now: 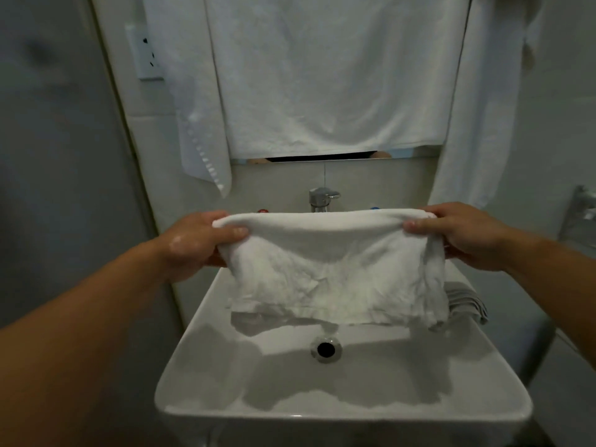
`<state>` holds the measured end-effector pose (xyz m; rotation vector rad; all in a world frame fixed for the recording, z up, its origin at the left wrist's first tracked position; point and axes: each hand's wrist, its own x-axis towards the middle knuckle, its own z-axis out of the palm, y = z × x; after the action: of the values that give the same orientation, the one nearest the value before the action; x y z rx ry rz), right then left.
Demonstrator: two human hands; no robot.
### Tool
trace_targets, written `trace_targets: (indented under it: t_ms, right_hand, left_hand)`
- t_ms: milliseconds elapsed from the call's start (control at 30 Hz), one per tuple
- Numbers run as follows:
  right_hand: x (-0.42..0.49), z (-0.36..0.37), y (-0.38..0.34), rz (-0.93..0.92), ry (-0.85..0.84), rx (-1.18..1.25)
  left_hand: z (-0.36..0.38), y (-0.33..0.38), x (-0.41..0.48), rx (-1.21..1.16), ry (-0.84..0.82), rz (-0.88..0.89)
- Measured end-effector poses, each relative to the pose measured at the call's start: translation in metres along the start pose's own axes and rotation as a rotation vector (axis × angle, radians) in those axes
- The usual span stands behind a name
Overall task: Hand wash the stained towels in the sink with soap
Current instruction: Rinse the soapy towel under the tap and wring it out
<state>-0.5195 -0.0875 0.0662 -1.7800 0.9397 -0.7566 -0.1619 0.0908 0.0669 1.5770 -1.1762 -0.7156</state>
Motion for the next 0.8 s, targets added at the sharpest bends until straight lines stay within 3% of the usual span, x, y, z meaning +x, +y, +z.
trace_targets:
  t_ms: [167, 333, 467, 567, 667, 800]
  right_hand:
    - [-0.007, 0.013, 0.006, 0.169, 0.031, 0.227]
    - [-0.006, 0.03, 0.023, 0.152, 0.178, 0.103]
    - [0.0, 0.059, 0.022, 0.109, 0.386, 0.053]
    - [-0.009, 0.098, 0.018, 0.008, 0.436, -0.005]
    - [-0.032, 0.132, 0.013, -0.097, 0.323, 0.069]
    - [-0.065, 0.137, 0.016, -0.263, 0.03, 0.091]
  left_hand:
    - [0.01, -0.018, 0.002, -0.098, 0.088, -0.1]
    - [0.029, -0.033, 0.001, 0.011, 0.182, -0.104]
    - [0.063, -0.032, 0.0, 0.151, 0.481, -0.056]
    - [0.112, -0.02, -0.027, 0.238, 0.565, 0.123]
    - [0.16, -0.02, -0.05, 0.207, 0.439, 0.322]
    - [0.179, -0.029, -0.074, 0.13, 0.239, 0.466]
